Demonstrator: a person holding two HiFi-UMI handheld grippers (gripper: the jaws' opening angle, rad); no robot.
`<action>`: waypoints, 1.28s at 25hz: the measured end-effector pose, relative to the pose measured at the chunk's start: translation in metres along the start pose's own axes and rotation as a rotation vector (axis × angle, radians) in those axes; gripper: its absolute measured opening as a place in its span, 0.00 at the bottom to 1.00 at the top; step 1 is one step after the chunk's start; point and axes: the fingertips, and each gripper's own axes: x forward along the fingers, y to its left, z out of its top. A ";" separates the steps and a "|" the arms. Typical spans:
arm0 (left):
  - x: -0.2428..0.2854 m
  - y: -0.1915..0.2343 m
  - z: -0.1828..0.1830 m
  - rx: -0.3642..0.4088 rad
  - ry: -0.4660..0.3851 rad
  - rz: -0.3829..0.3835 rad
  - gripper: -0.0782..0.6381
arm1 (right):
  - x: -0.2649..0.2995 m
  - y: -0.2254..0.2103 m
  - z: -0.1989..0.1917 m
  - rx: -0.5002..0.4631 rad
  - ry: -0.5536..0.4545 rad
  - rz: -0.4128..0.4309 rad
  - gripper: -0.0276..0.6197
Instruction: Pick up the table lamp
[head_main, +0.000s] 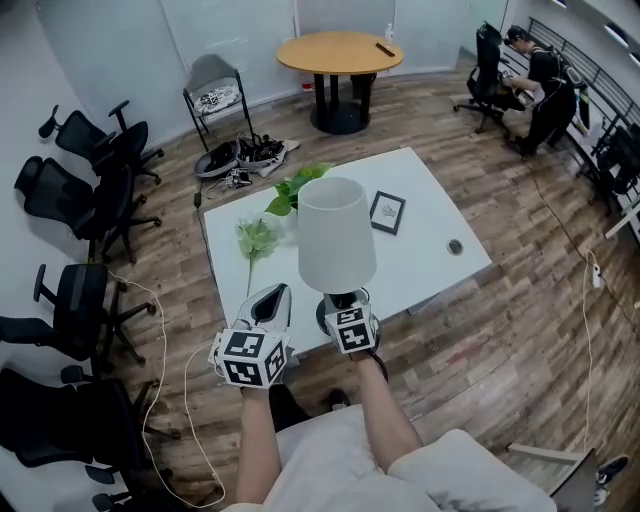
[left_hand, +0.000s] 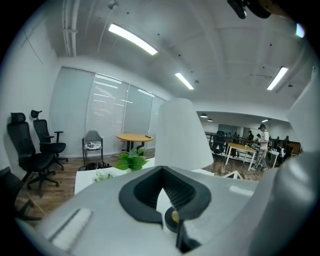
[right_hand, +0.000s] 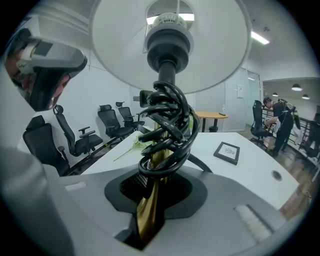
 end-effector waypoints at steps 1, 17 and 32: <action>0.001 -0.003 -0.006 -0.001 0.009 0.006 0.11 | -0.005 -0.003 0.000 -0.003 0.000 0.000 0.20; 0.022 -0.042 -0.055 -0.019 0.110 -0.030 0.11 | -0.052 -0.038 0.004 -0.009 0.007 -0.045 0.20; 0.034 -0.074 -0.072 0.030 0.159 -0.115 0.11 | -0.080 -0.054 -0.009 0.046 -0.009 -0.093 0.20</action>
